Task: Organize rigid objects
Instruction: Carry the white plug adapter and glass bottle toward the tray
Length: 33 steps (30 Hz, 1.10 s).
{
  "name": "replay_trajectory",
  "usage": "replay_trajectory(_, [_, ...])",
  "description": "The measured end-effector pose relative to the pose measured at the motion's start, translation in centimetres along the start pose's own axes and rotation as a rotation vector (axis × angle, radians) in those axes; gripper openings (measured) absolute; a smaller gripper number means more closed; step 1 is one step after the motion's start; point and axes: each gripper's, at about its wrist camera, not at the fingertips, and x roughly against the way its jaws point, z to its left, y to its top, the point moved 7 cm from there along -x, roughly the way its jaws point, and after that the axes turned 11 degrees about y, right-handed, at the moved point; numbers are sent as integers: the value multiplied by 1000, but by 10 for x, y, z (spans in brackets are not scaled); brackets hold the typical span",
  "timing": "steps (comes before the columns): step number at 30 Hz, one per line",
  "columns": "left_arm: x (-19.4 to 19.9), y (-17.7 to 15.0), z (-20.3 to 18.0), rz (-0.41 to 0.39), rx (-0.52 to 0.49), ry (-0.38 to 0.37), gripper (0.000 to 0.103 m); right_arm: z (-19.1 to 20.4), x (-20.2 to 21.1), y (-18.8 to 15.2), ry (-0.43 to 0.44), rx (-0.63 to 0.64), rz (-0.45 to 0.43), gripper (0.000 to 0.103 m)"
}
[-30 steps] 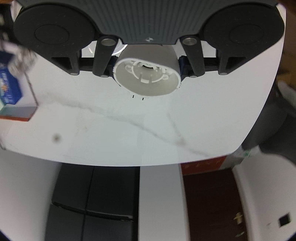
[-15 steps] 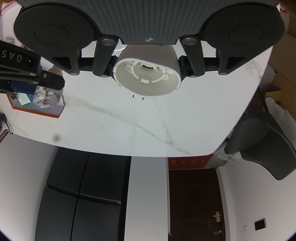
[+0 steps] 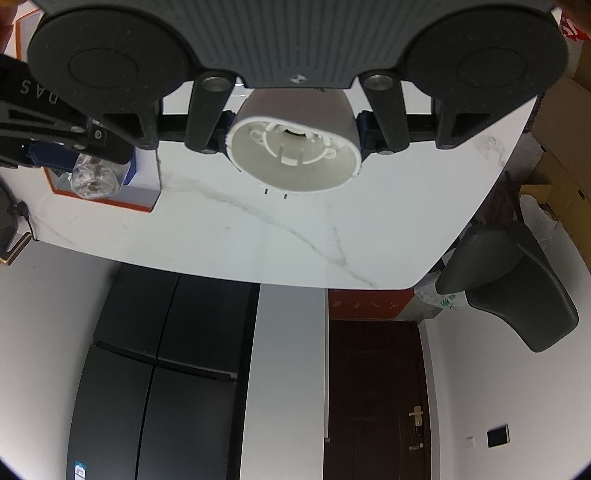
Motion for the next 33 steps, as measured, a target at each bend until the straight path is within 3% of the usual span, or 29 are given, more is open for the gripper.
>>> replay_trajectory(33, [47, -27, -93, -20, -114, -157, 56, -75, 90, -39, -132, -111, -56, 59])
